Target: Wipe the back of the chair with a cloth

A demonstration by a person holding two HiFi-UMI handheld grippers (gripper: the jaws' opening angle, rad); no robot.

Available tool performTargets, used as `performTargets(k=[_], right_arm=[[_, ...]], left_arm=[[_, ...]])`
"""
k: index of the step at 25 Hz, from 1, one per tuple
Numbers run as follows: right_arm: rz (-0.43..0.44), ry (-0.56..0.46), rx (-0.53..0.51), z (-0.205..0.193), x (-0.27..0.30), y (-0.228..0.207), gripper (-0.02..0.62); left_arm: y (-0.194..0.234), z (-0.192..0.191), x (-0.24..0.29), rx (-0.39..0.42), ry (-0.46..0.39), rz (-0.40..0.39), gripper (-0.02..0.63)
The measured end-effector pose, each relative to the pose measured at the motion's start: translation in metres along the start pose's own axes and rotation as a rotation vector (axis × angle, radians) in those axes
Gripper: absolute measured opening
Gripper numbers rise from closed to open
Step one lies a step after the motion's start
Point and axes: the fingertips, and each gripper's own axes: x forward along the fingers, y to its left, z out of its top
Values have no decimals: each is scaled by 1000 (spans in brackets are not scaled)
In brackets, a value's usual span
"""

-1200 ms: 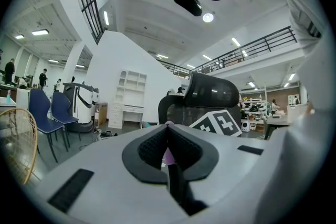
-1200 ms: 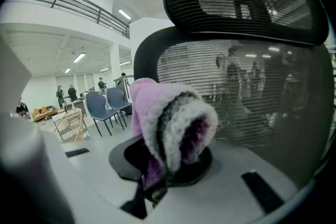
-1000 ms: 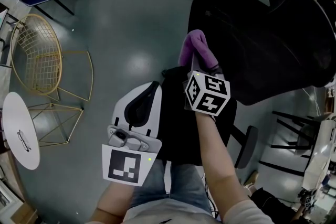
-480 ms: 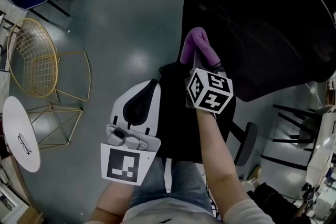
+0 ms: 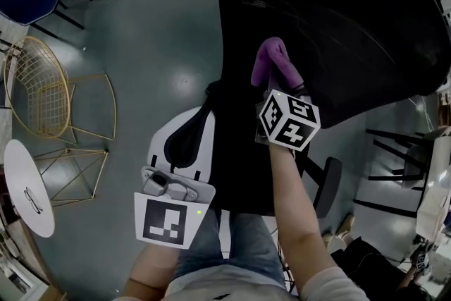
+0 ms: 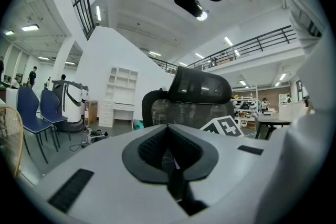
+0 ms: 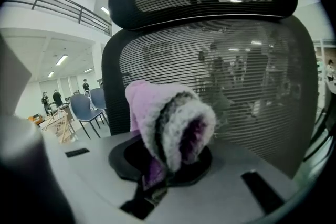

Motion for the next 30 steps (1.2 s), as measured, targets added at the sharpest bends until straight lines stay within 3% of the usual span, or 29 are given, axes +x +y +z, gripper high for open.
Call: performTargets(k=[30], right_arm=[[-181, 7, 86, -20, -67, -196, 54]], left_arm=[[-135, -8, 34, 35, 11, -97, 14]])
